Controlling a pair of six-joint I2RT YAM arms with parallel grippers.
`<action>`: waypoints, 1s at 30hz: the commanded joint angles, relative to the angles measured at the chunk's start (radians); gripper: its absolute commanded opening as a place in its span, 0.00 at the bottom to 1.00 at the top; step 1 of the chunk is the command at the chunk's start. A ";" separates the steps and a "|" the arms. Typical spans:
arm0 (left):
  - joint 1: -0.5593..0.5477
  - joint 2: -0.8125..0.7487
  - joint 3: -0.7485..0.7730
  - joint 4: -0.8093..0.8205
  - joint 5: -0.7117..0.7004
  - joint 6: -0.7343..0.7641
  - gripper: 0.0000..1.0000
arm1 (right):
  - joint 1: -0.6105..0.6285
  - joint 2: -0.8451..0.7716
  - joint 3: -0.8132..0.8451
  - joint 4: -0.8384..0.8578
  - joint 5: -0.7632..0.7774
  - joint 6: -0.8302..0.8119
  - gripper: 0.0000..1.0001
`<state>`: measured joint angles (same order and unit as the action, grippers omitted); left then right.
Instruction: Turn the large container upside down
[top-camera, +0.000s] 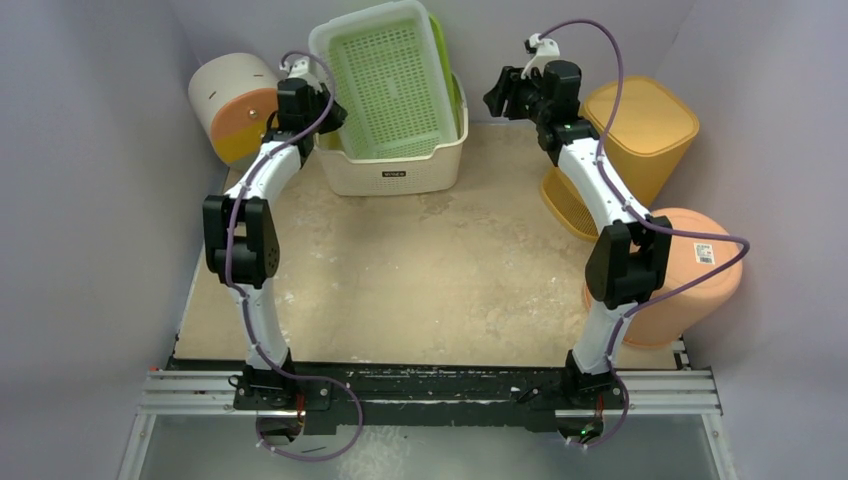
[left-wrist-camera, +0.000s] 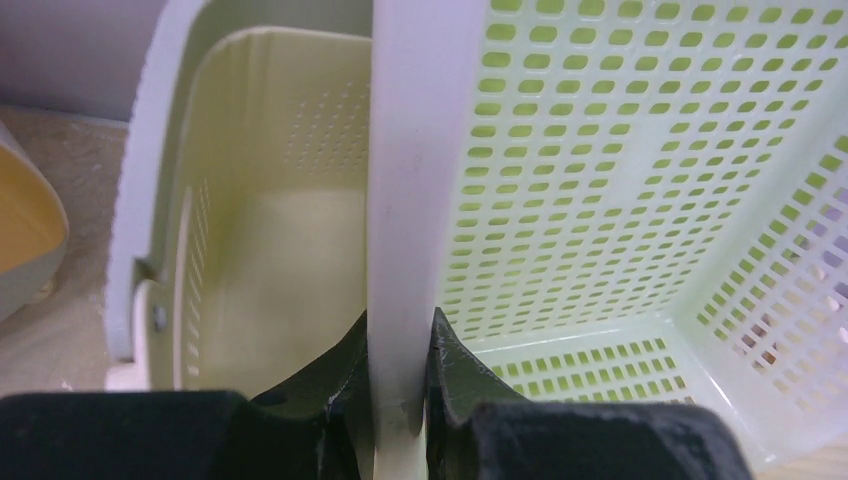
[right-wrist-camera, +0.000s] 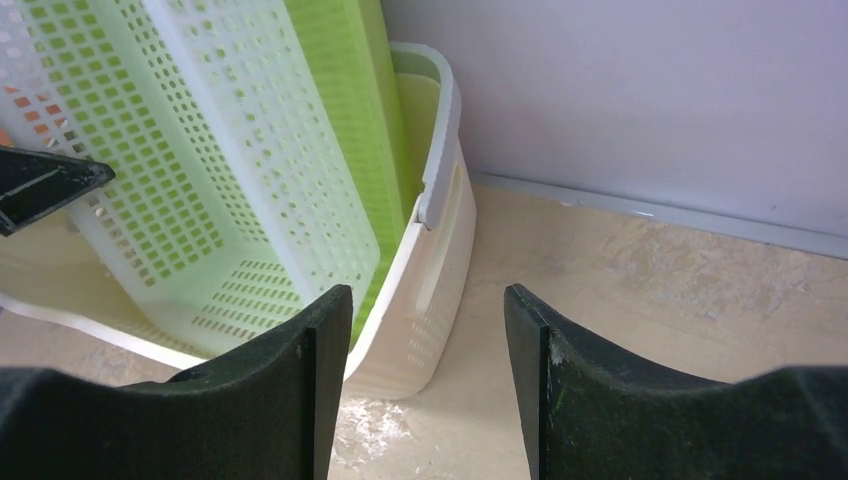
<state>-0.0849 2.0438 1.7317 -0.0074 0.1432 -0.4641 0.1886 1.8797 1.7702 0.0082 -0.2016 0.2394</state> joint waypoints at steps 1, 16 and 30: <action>0.070 -0.112 0.089 0.337 0.047 -0.191 0.00 | -0.005 -0.060 -0.007 0.053 -0.009 -0.014 0.60; 0.125 -0.203 0.218 0.321 0.099 -0.276 0.00 | -0.005 -0.084 -0.010 0.069 -0.004 0.013 0.60; 0.125 -0.451 -0.004 0.191 0.215 -0.235 0.00 | -0.006 -0.212 -0.049 0.047 0.064 0.038 0.59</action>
<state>0.0380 1.7054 1.7779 0.1532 0.2939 -0.6956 0.1886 1.7634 1.7218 0.0208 -0.1894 0.2638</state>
